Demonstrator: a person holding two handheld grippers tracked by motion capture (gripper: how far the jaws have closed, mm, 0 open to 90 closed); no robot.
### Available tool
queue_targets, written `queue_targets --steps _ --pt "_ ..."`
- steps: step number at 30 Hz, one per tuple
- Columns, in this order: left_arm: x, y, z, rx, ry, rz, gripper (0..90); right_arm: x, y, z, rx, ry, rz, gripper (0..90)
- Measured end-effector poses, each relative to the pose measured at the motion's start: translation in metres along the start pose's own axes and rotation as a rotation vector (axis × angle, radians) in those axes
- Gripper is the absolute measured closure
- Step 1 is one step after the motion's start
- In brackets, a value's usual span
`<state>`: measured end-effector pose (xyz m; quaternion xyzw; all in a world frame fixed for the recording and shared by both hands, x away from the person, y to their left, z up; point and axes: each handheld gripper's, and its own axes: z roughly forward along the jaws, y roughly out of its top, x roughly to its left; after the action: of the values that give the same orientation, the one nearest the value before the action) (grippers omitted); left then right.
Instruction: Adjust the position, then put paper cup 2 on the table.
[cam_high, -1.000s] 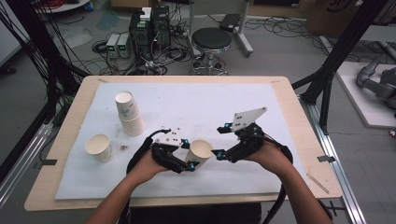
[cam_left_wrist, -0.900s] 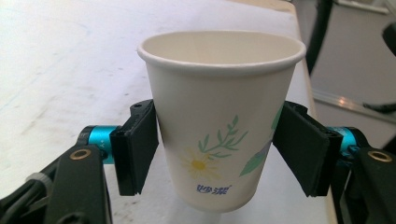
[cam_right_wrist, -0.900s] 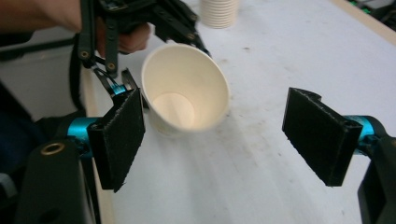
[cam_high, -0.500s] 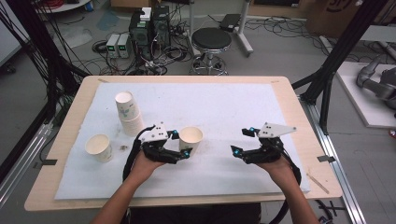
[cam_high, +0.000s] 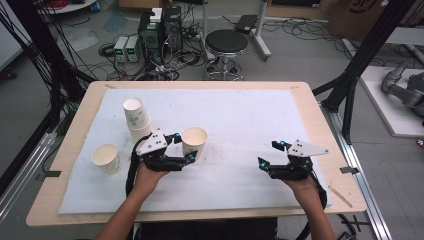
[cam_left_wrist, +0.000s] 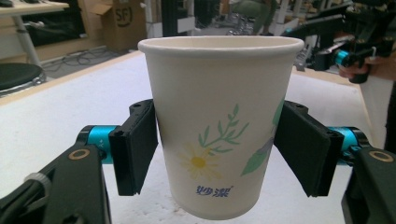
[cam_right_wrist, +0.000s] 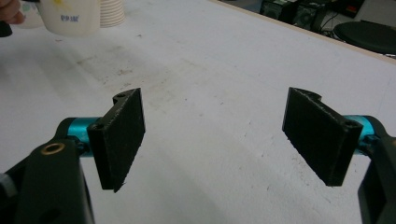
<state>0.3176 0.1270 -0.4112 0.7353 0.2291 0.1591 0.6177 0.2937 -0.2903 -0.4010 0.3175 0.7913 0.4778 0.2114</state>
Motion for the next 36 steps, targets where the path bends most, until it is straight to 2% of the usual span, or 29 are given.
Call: queue_targets --steps 5,12,18,21,25,29,36 --pt "0.004 0.0 -0.004 -0.026 0.017 -0.006 31.1 0.002 -0.001 -0.004 -0.02 -0.007 -0.007 21.7" --pt "0.004 0.002 -0.004 -0.045 0.015 -0.001 31.1 0.002 -0.002 -0.006 -0.03 -0.014 -0.014 21.7" --pt "0.005 0.002 -0.002 -0.04 0.01 0.001 31.0 0.003 -0.003 -0.008 -0.035 -0.018 -0.008 21.7" --pt "0.006 0.0 -0.002 -0.035 0.021 0.005 30.9 0.002 -0.003 -0.007 -0.032 -0.018 -0.006 21.7" --pt "0.011 -0.004 -0.001 -0.022 0.034 -0.007 31.0 0.003 -0.003 -0.007 -0.032 -0.015 -0.008 21.8" --pt "0.017 -0.007 0.004 -0.036 0.045 -0.037 31.1 0.003 -0.003 -0.007 -0.034 -0.018 -0.005 21.8" --pt "0.026 -0.014 0.026 -0.02 0.068 -0.073 31.1 0.002 -0.002 -0.008 -0.043 -0.019 -0.005 21.8"
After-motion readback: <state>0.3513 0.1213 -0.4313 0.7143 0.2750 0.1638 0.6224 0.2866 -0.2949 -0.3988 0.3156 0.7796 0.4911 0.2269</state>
